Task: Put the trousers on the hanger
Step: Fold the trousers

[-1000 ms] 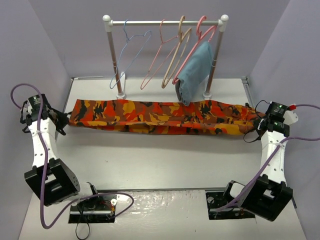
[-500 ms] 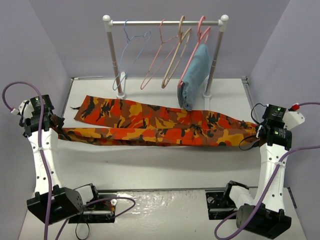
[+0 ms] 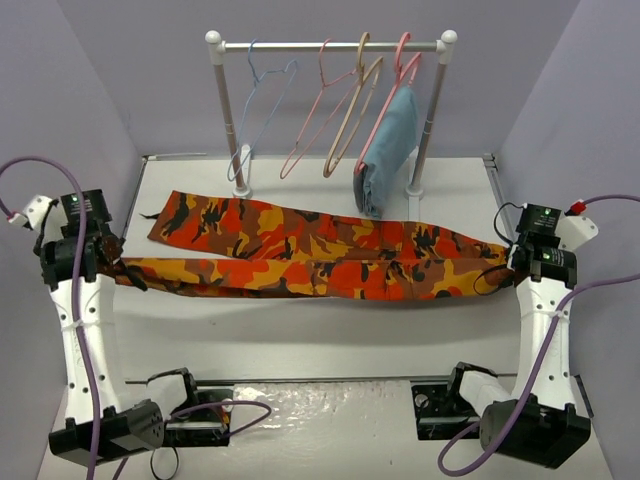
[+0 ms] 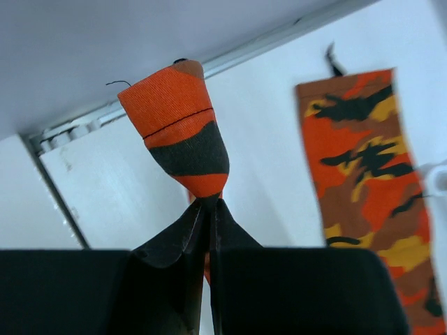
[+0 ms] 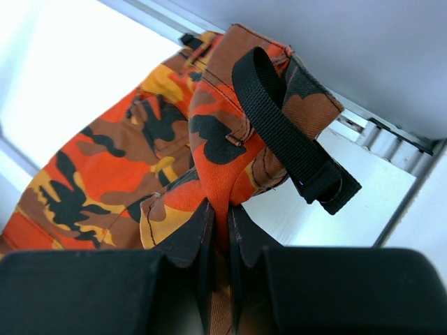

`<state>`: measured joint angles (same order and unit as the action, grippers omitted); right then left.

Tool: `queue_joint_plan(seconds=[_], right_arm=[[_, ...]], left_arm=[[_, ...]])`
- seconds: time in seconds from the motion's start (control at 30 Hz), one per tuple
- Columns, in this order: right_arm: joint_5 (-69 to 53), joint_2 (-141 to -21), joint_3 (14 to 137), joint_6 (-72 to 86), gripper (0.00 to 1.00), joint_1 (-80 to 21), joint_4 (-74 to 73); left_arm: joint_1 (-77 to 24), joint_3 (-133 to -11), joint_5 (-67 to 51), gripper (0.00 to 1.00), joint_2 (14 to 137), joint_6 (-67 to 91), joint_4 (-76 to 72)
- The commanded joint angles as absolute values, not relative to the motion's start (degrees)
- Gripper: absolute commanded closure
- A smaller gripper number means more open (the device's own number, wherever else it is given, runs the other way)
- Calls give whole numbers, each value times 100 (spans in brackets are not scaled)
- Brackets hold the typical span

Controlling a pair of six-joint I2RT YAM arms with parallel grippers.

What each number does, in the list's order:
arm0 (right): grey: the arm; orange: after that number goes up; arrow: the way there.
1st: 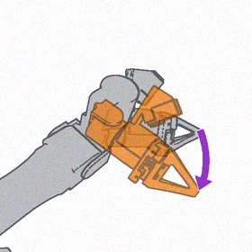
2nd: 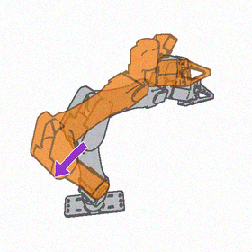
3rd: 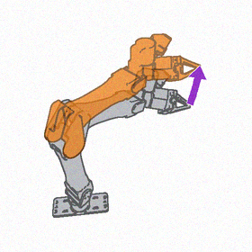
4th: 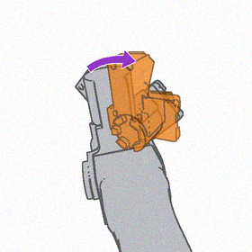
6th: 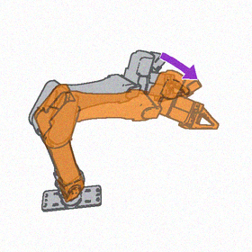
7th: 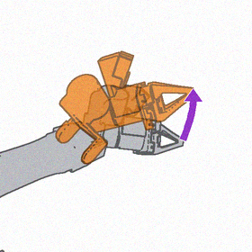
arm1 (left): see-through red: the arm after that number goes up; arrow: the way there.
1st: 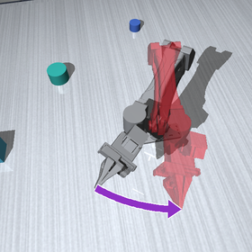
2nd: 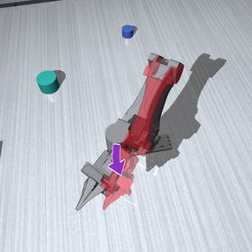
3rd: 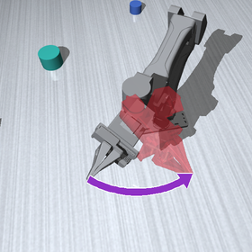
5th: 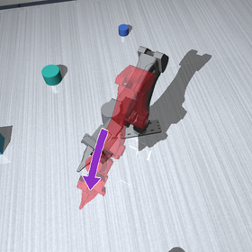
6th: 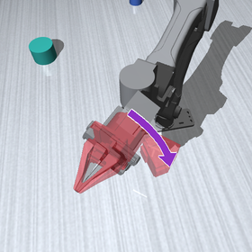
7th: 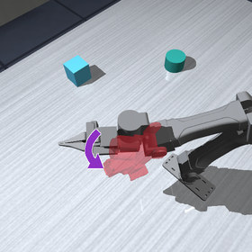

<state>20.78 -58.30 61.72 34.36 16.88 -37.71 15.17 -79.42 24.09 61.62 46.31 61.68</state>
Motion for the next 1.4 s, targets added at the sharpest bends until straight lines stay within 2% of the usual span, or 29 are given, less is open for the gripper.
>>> queue_joint_plan(seconds=[0.0,0.27,0.47,0.7,1.03,1.37], right_arm=[[2779,-5863,6707,3334,100,1555,-3077],[3244,-5302,6362,3279,100,1328,-3454],[3590,-5134,6148,3164,100,1222,-3582],[3491,-5826,6117,2848,100,1287,-3421],[2177,-7380,6347,2863,100,1992,-2953],[2077,-8471,7007,3099,100,2086,-2789]], left_arm=[[1612,-8923,2782,100,5868,4572,6008],[1326,-7664,2940,100,5455,4695,5901],[1380,-7032,3164,100,5825,4464,5390],[1389,-7175,3169,100,6682,3922,4789],[1372,-7921,2664,100,8423,3609,4247],[1336,-8981,2294,100,9429,3607,4022]])
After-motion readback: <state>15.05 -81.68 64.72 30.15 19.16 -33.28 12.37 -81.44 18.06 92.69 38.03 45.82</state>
